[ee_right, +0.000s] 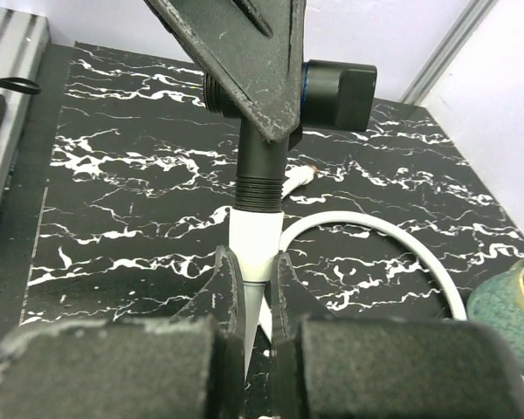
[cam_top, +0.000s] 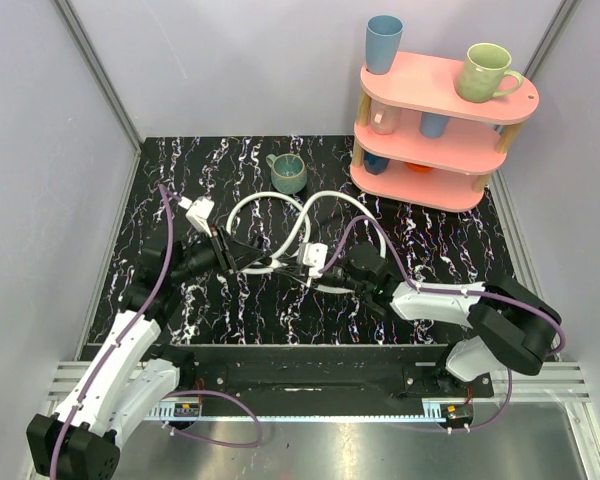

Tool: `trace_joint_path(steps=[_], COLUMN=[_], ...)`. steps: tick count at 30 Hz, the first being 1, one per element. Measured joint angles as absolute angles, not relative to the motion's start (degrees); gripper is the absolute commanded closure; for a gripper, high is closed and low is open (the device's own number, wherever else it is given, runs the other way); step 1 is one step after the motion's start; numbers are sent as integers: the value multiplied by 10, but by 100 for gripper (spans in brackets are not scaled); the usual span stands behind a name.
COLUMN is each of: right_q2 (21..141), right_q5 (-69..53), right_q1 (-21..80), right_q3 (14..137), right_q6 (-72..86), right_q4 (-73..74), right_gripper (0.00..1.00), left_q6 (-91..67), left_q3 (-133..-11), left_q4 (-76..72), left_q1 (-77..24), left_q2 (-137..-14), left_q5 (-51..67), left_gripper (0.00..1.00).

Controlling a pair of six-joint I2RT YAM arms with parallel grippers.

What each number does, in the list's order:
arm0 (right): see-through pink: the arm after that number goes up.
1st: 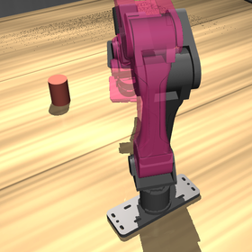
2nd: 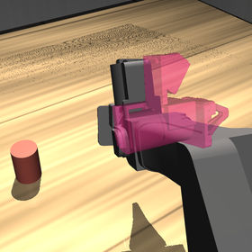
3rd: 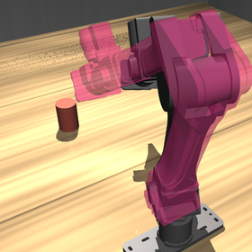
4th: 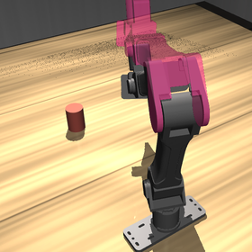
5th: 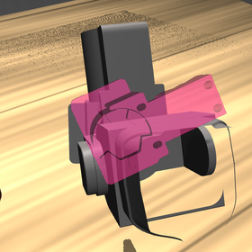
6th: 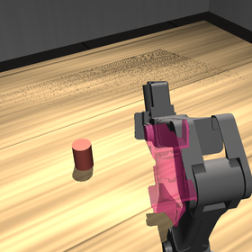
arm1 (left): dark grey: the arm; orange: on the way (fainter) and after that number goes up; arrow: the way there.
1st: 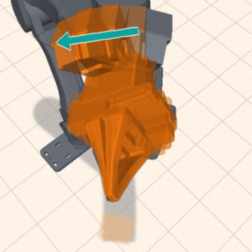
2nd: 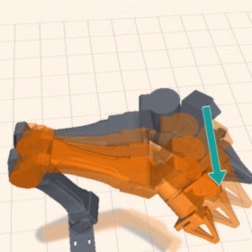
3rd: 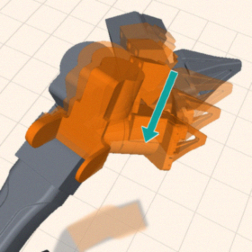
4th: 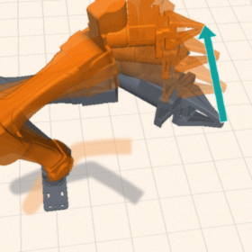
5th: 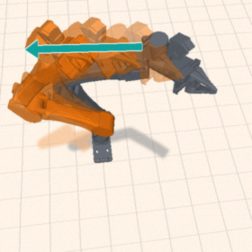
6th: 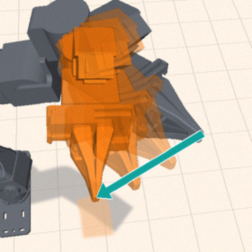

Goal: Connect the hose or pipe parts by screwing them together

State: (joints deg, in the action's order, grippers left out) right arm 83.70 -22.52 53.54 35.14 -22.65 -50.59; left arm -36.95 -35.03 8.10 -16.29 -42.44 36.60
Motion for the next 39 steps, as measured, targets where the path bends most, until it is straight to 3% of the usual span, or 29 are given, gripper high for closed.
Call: trace_joint_path(steps=[27, 39], right_q2=[826, 849], right_q5=[-491, -547], right_q1=[468, 459], right_q3=[394, 409], right_q6=[-114, -89], right_q4=[-386, -366], right_gripper=[100, 100], left_q6=[-146, -86], left_q3=[-357, -343], left_q4=[79, 59], left_q1=[-164, -168], left_q2=[-443, -456], left_q5=[570, 623], left_gripper=[100, 100])
